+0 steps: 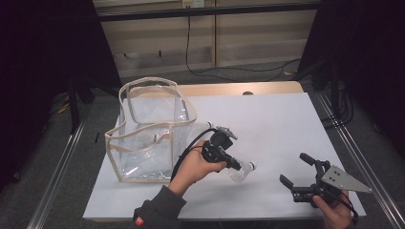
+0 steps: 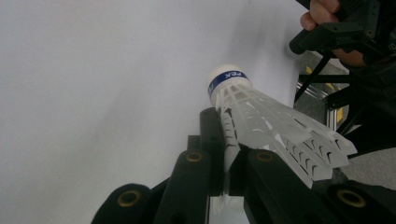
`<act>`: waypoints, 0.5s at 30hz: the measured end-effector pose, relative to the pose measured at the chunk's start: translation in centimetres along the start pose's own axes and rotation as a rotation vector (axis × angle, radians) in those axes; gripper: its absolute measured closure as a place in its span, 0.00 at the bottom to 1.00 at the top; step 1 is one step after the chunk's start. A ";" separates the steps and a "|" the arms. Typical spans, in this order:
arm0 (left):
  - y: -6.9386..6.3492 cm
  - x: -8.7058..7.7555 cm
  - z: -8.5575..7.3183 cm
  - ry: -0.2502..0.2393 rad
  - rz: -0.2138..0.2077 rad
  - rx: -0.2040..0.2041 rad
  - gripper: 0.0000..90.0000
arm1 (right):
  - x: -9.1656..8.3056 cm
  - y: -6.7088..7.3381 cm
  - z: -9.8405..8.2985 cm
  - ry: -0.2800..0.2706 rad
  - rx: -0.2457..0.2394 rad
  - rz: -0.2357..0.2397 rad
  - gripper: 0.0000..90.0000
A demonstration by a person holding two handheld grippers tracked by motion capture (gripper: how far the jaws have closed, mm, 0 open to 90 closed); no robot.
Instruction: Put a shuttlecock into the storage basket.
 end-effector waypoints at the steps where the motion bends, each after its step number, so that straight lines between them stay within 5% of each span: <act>1: 0.0 0.0 0.0 0.003 0.001 0.001 1.00 | 0.0 0.0 -0.1 0.000 -0.003 0.000 0.00; 15: -0.4 -1.3 0.6 0.008 0.002 -0.007 1.00 | 0.0 -0.5 0.0 -0.001 0.009 -0.012 0.00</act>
Point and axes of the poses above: each handheld gripper's, and its own axes: x roughly forward along the jaws, z roughly out of its top, y roughly to its left, the point moved 8 cm from there along x, roughly forward along the jaws, and after that the axes turned 11 degrees about -z, right-handed, at the moved point
